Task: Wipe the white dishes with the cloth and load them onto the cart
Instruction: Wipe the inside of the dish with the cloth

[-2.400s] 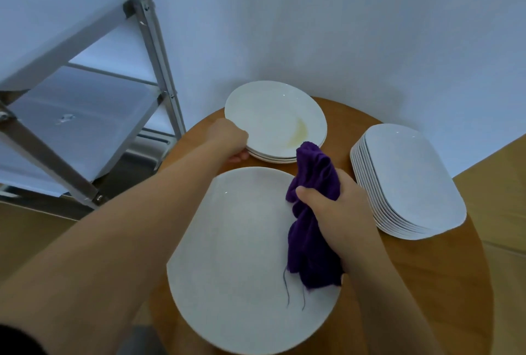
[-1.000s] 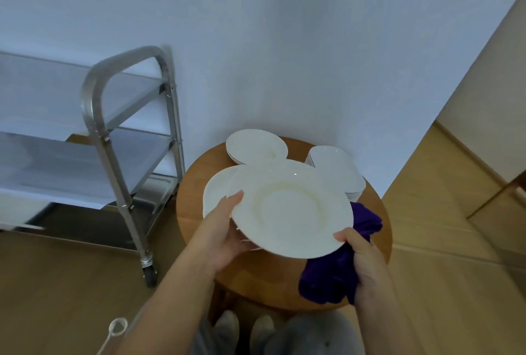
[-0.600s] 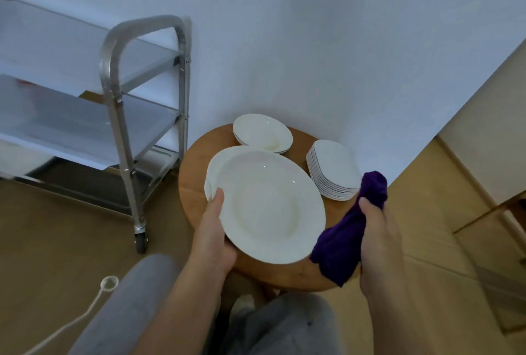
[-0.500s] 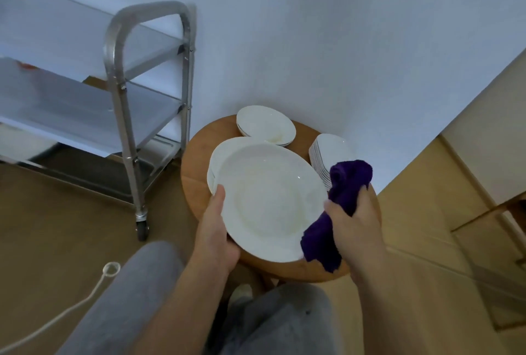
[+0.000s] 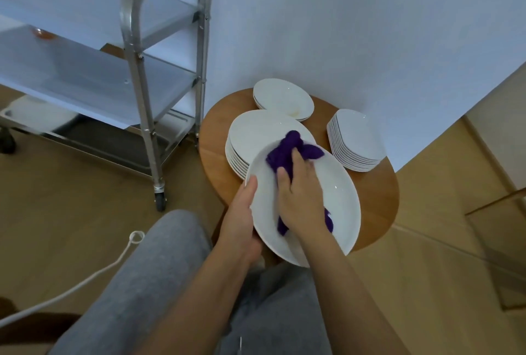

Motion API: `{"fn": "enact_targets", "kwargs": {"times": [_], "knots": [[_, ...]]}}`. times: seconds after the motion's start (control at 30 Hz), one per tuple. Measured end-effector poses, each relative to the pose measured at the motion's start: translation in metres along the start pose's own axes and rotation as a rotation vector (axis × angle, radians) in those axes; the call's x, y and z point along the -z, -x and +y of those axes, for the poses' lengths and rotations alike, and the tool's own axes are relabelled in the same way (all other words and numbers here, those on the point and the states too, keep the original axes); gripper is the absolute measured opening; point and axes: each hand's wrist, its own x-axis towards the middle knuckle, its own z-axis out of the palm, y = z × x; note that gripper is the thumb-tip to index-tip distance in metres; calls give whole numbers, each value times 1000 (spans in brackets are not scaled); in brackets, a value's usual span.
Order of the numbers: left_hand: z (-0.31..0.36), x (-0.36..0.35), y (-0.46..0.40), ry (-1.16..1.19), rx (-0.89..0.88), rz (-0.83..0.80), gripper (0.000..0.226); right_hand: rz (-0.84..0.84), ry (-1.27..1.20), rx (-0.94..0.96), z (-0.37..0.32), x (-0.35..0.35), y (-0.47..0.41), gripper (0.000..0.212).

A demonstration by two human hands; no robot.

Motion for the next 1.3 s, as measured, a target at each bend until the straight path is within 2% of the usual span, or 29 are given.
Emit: {"fn": "enact_targets", "kwargs": {"times": [0.13,0.23,0.33,0.43,0.5,0.63,0.73,0.87,0.97,1.1,1.2,1.3], "knots": [[6,13,0,89,-1,2,44,-62,73,234,-18,-20,20,46],[11,23,-3,96,-34,49,48,-273,-83,298,-15,-20,42,47],[12,29,-5,158,8,60,49,-364,68,395,2,-7,52,47],[13,32,-4,179,67,-41,52,-428,247,477,21,15,56,47],[15,30,-4,166,66,-121,55,-409,317,484,34,30,56,47],[17,29,-3,130,-16,-194,49,-254,467,391,49,48,52,48],[19,27,-1,103,-16,-198,52,-254,410,384,44,48,66,49],[14,27,1,47,94,-23,52,-464,264,489,21,28,95,56],[6,29,3,12,80,81,44,-527,232,492,15,16,89,59],[11,24,5,7,72,29,45,-470,291,547,18,4,67,58],[16,21,5,10,72,-83,42,-323,363,650,25,4,42,55],[18,17,6,17,112,-125,41,-175,442,788,33,11,19,51]]}}
